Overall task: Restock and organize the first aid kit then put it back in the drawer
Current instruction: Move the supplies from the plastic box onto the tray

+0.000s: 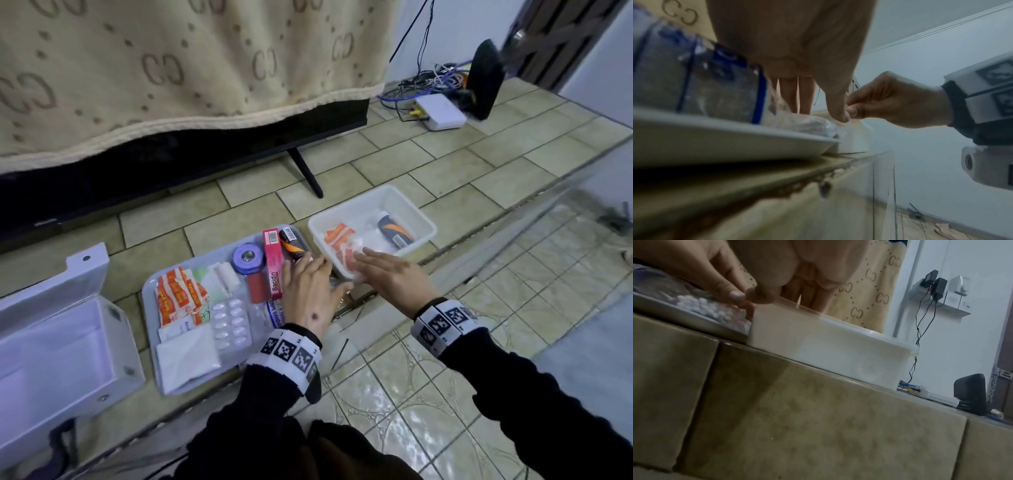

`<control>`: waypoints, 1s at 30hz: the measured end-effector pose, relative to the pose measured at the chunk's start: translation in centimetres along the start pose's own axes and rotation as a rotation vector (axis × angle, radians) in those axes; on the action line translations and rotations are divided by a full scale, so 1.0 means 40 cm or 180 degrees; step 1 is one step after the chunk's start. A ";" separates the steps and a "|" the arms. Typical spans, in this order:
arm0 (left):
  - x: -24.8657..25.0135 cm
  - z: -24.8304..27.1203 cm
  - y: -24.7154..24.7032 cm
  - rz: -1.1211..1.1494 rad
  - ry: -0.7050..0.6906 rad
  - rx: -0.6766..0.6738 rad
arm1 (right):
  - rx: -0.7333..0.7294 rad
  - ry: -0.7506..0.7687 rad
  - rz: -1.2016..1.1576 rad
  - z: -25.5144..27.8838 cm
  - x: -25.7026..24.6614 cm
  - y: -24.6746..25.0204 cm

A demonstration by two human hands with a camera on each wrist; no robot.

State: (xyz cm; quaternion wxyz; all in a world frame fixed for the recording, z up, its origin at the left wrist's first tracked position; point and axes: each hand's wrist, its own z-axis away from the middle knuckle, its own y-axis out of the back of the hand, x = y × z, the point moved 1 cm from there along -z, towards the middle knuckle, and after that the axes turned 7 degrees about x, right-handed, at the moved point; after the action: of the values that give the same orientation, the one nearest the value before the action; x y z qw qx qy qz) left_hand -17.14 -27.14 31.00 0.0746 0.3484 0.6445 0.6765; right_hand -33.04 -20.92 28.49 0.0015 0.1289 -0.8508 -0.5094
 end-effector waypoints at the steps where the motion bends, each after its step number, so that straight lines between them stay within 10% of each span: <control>1: -0.001 -0.004 -0.001 -0.0006 -0.0008 0.0052 | 0.0024 0.0009 0.0000 0.001 0.001 -0.002; 17: -0.007 -0.009 -0.004 0.0270 -0.0346 0.1082 | 0.0939 -0.0353 0.0268 -0.067 -0.033 0.014; 30: 0.006 -0.004 0.030 0.0192 -0.0393 0.0452 | 0.1243 -0.1048 -0.0280 -0.288 0.029 0.143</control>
State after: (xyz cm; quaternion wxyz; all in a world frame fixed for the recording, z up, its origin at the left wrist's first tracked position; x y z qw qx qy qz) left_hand -16.99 -27.31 32.20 0.0690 0.4130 0.6743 0.6083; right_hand -33.87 -28.60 38.85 -0.1841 0.0789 -0.9154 -0.3492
